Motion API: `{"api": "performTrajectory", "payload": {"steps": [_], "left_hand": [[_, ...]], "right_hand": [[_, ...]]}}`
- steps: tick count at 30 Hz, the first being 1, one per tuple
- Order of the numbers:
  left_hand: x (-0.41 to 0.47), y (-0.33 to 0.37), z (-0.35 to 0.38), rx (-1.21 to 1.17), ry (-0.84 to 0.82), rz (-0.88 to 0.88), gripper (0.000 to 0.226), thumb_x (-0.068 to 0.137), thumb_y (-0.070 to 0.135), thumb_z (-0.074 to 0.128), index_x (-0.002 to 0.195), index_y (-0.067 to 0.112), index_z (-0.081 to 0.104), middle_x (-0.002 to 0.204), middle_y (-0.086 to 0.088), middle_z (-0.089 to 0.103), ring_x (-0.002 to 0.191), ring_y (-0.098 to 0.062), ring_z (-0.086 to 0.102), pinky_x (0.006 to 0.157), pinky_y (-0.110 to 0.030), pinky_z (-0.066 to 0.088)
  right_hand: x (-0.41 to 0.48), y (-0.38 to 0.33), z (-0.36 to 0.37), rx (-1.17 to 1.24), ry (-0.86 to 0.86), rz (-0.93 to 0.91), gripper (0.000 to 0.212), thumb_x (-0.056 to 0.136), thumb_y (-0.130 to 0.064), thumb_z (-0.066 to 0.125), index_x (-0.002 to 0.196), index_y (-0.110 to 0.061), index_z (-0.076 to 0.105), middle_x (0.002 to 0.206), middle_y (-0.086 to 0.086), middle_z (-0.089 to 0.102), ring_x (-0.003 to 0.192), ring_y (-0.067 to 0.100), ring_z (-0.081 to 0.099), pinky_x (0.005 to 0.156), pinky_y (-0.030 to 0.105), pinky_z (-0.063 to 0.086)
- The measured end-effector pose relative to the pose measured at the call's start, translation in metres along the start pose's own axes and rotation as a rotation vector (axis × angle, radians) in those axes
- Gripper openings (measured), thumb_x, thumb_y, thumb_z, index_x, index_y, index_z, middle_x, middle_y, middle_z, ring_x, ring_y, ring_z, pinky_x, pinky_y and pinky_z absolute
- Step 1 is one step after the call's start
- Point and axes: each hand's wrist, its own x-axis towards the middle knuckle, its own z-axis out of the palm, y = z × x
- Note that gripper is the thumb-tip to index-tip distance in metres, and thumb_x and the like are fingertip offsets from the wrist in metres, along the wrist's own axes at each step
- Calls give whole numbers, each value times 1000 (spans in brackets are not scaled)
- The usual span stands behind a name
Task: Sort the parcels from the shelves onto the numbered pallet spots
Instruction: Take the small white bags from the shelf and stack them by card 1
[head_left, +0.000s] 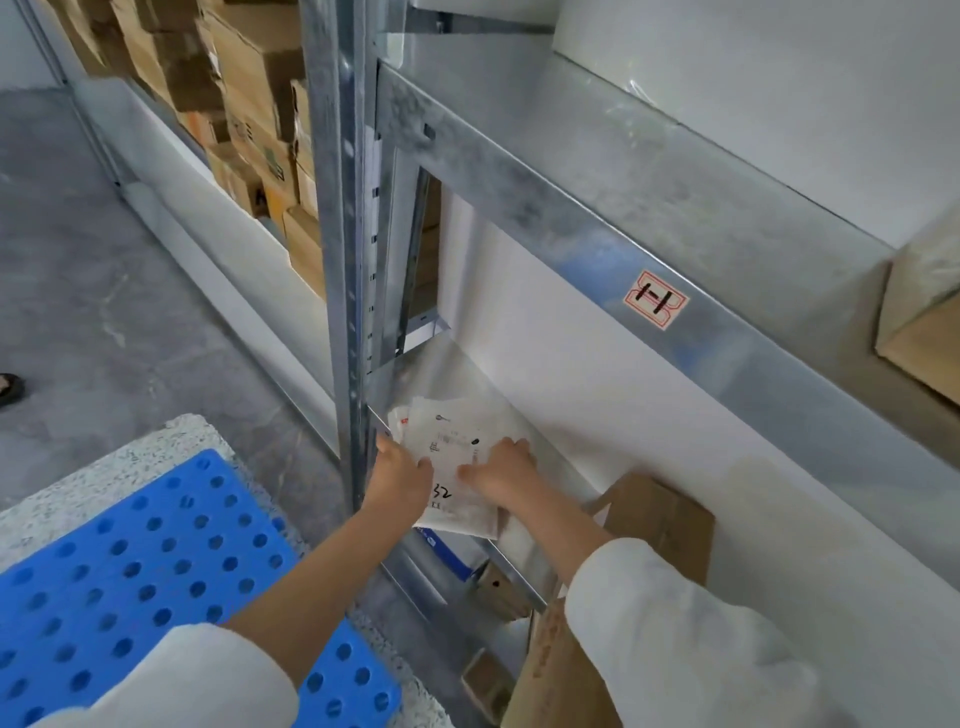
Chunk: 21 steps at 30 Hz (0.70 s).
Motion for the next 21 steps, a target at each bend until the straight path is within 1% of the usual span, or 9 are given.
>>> {"api": "performTrajectory", "payload": {"steps": [2,4,7,10,12,13,17,19,21], "left_hand": [[-4,-2,0,69,-60,-1,49,99,13,46,139,-3,22,129,-21,51,110,-34,55,76,-33,41],[-7,-2,-4,58,-85,-2,49,99,13,44,141,0,23,130,-20,51,114,-34,55,79,-34,43],[-9,-3,-14,30,-73,27,40,99,10,41,138,4,33,126,-17,55,106,-30,56,79,-33,44],[-19,-4,-28,-77,-13,80,34,99,9,40,132,10,46,117,-12,61,93,-22,56,74,-32,45],[-36,-3,-41,-162,43,114,31,99,9,38,126,14,52,109,-8,64,85,-17,60,66,-26,47],[-48,-3,-50,-204,70,132,30,99,9,38,124,16,54,104,-5,64,80,-13,60,61,-22,46],[-108,-10,-85,-325,178,201,32,99,12,41,121,25,59,92,10,64,77,-3,59,54,-17,42],[-144,-17,-99,-362,233,230,32,98,14,43,122,28,59,95,11,66,79,-2,61,54,-16,43],[-184,-28,-108,-429,290,261,35,98,16,46,128,30,56,101,10,67,84,-5,65,60,-21,51]], "right_hand": [[-1,-5,2,44,0,-1,60,88,-36,60,135,-8,34,136,11,33,128,29,38,96,36,40],[-3,-7,2,138,-31,48,59,91,-30,57,139,-10,29,137,11,34,121,30,46,85,34,44],[-9,-9,-3,256,-61,85,51,93,-16,51,138,-6,31,129,13,51,107,27,56,70,30,44],[-19,-13,-10,417,-58,65,28,89,-7,54,117,-3,51,116,13,63,102,27,62,81,39,55],[-35,-19,-18,616,-102,73,19,89,-3,58,108,-3,57,103,12,67,91,26,64,79,41,56],[-46,-22,-22,691,-127,65,19,89,-2,60,108,-4,58,103,12,67,92,27,65,80,41,56],[-97,-28,-35,738,-122,-145,20,90,-7,65,106,-12,54,111,9,67,102,27,66,91,45,55],[-132,-25,-36,739,-103,-271,29,89,-11,67,114,-16,52,112,4,66,101,23,66,90,45,55],[-172,-20,-32,712,-82,-404,30,90,-16,66,115,-23,52,111,0,67,97,18,66,83,41,58]]}}
